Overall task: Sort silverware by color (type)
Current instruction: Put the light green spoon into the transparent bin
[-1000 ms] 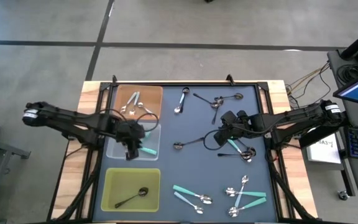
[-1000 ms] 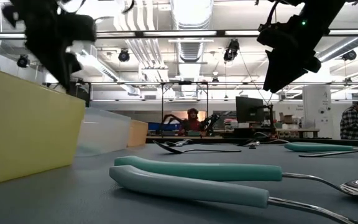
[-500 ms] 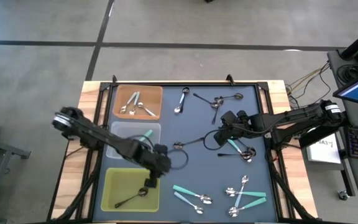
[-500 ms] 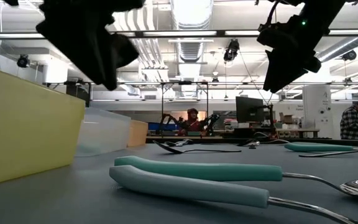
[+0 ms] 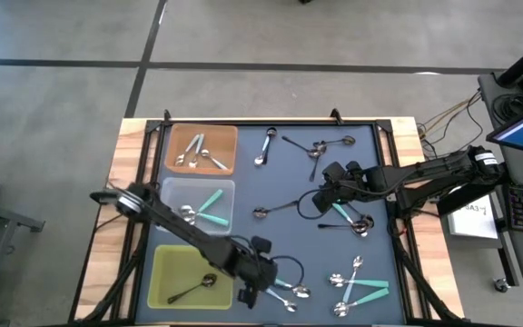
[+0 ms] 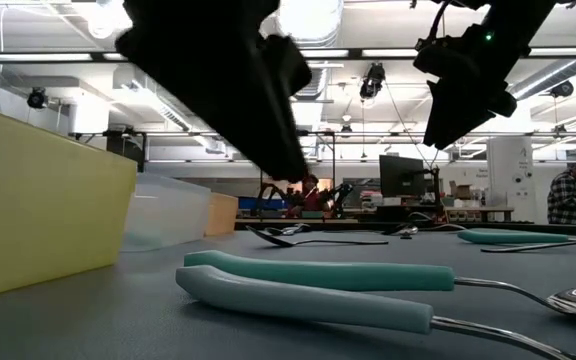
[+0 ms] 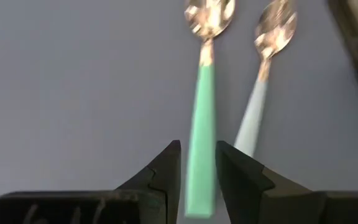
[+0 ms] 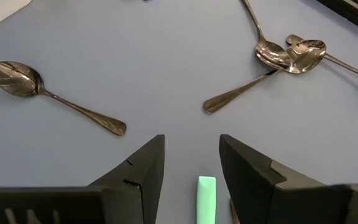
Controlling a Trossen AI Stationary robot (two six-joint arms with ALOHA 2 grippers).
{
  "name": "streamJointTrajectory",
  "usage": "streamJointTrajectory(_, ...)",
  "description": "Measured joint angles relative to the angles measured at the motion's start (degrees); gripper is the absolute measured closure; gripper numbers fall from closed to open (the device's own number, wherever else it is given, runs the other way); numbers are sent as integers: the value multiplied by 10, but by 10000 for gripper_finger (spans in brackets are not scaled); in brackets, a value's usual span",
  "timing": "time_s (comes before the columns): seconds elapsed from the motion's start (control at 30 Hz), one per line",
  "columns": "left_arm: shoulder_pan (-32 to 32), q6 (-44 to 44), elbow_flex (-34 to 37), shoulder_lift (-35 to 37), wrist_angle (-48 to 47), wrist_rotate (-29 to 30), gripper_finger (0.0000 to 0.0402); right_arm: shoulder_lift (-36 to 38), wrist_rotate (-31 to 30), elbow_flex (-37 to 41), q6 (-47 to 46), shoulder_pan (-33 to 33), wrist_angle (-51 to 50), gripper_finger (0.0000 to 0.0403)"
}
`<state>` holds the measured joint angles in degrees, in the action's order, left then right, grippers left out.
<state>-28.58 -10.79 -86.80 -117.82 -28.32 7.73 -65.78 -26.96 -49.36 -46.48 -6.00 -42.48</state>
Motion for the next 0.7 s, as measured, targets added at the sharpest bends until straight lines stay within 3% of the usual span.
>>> streamJointTrajectory(0.27,-6,-5,-43,-58,-2,3,319,0,0,0,0,0,0,257)
streamJointTrajectory(0.7,2,-54,-45,-97,14,-8,295,0,0,0,0,0,0,257)
